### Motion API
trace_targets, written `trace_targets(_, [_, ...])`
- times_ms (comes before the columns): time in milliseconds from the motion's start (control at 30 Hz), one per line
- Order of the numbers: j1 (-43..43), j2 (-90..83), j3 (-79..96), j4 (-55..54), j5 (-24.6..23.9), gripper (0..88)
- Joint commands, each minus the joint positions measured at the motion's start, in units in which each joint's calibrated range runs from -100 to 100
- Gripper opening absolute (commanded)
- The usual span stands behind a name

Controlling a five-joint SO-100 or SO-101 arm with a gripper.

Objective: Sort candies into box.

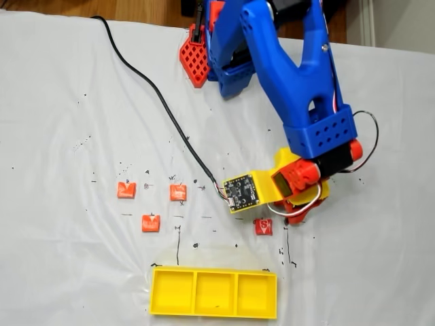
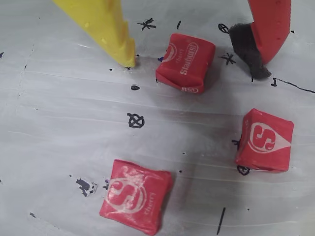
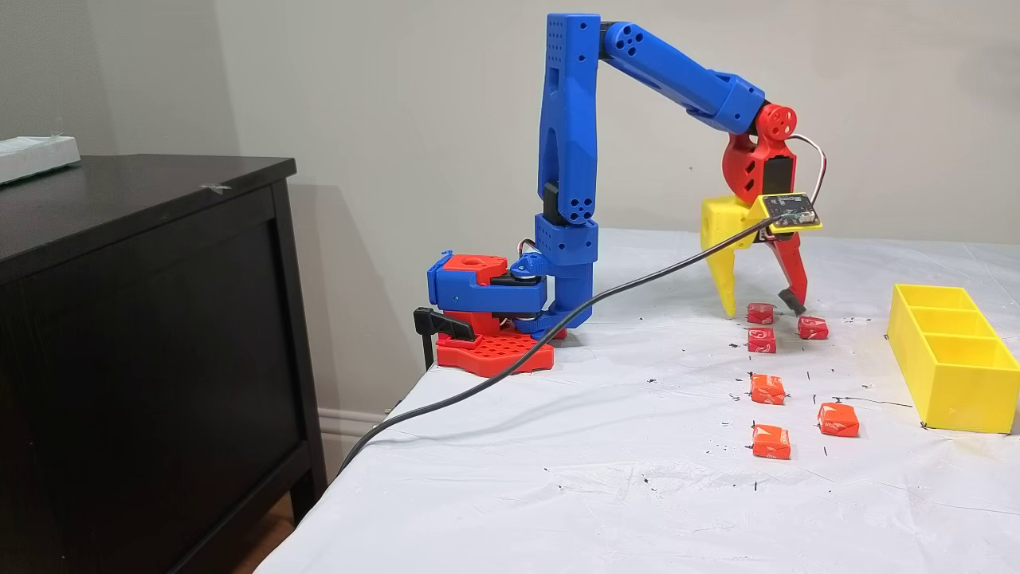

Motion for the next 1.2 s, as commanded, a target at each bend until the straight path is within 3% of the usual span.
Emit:
trace_targets(0, [-0.55,1.02,-3.43,-1.0,0.05,22.4])
trace_targets(200, [-0.64,2.21,-2.79,-1.17,0.93,0.2])
trace_targets(533, [0.63,-8.73,-1.88,0.88,1.81,0.2])
trace_targets(800, [7.6,-15.52,-11.62,2.76,3.61,0.2])
trace_targets(1167, [16.39,-15.09,-20.09,-7.06,4.4,0.2])
